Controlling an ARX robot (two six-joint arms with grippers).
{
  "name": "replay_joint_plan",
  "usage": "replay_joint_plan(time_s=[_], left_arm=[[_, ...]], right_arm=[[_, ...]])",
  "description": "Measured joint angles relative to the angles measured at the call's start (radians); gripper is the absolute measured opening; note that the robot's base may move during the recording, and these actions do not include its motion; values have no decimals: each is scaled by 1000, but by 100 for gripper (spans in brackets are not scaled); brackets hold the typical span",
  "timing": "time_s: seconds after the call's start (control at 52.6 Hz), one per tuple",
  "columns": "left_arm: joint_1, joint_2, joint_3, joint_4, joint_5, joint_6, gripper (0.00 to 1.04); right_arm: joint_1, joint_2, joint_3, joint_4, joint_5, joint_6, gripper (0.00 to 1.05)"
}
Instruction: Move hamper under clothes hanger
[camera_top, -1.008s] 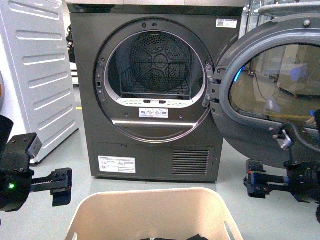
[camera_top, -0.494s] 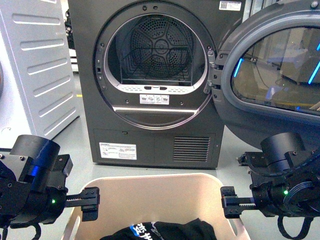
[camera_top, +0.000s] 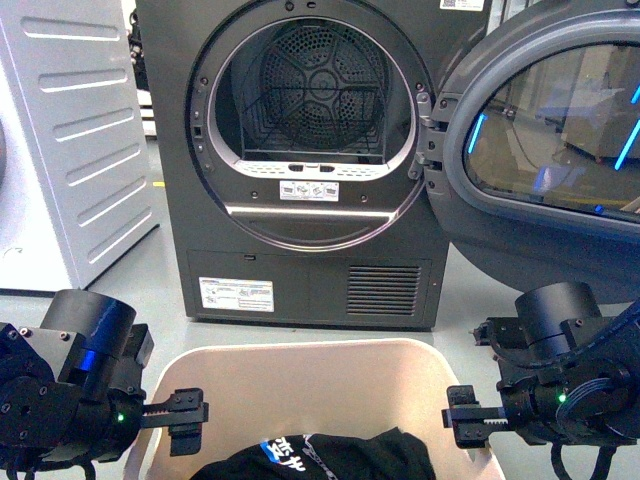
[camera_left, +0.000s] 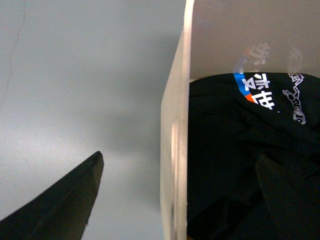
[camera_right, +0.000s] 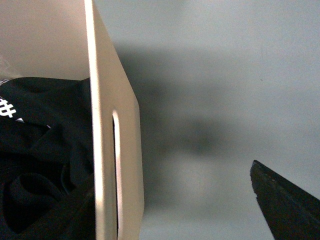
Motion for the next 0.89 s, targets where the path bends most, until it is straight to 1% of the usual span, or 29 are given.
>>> replay_joint_plan(time_s=[0.019,0.057,0.095,0.133,0.19,0.209,0.323,0.361,0.418,0.437,0.475,0.513,0.723,0.894], left_arm=[[0,3,0,1,-3,0,87],[0,7,0,3,-8,0,80],[0,9,0,3,-10,0,76],[0,13,0,5,-11,-1,69],[0,20,0,7,-14,-2,59],[0,23,0,8,-20,-3,53],[-1,33,0,9,-29,-7,33],[-3,33,1,11,-27,-10,25],[-10,33,2,16,-28,-18,14],[-13,33,2,17,-28,-21,11],[-16,33,3,18,-32,-28,5],[-17,33,3,19,-35,-36,4],[-19,16,3,13,-33,-61,4],[-20,-68,0,-6,-27,-61,4]], right_arm=[[3,0,0,3,0,0,77],[6,2,0,7,-1,0,70],[8,2,0,9,-1,0,66],[11,3,0,11,-3,0,59],[15,4,0,14,-9,0,49],[17,4,0,15,-11,0,44],[23,5,-1,17,-12,0,25],[23,5,-1,17,-18,1,16],[25,5,-3,19,-23,2,6],[26,5,-3,19,-21,2,3],[27,4,-5,19,-21,3,2],[27,3,-6,20,-21,5,3],[28,-30,-43,17,-18,13,3],[28,-94,-78,17,-24,18,3]])
